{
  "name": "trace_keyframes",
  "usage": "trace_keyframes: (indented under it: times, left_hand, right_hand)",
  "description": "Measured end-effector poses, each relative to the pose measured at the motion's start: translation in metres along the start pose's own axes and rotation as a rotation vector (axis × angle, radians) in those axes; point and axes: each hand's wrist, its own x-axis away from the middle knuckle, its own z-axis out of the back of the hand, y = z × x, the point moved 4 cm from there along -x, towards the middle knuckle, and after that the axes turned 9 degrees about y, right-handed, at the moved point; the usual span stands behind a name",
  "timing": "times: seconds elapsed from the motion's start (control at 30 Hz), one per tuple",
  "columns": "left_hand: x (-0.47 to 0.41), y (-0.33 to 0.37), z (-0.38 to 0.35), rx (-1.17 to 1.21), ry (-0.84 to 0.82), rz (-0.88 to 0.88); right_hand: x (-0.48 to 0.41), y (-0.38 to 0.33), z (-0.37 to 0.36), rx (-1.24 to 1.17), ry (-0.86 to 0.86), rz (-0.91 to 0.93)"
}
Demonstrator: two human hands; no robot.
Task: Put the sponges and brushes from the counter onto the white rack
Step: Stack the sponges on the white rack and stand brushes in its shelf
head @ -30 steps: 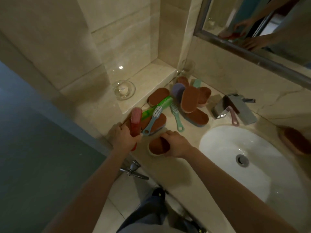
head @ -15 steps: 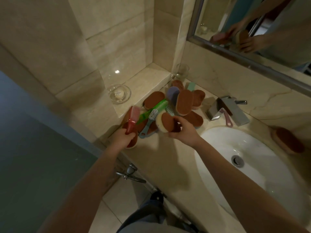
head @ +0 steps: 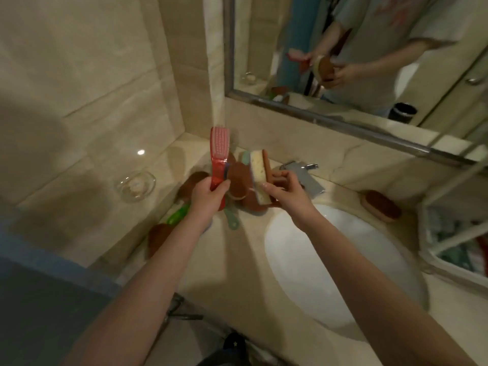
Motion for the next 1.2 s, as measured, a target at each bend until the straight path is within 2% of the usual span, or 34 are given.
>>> trace_keyframes:
  times: [0.4,0.6,0.77,0.97,1.2]
  left_hand:
    - [0.088,0.132,-0.204,0.164,-0.48,-0.156]
    - [0.142,0.198,-0.275,0.234,-0.641,-0.232]
    - [0.175,0.245,-0.32,0.292,-0.713,-0.274]
    - [0.191,0.281,-0.364,0.32,-0.731,-0.326]
    - [0.192,0.287,-0.389,0.306,-0.685,-0.355]
  right_hand:
    - [0.08,-0.084,0.215,-0.113,0.401,0.089]
    - [0.125,-0.133,0.31,0.039,0.736,0.267]
    - [0.143,-0.161,0.372,0.129,0.88,0.33]
    - [0.133,-0.181,0.45,0.408,1.076,0.269]
    - [0.092,-0.187,0.49,0.967,1.165,0.205]
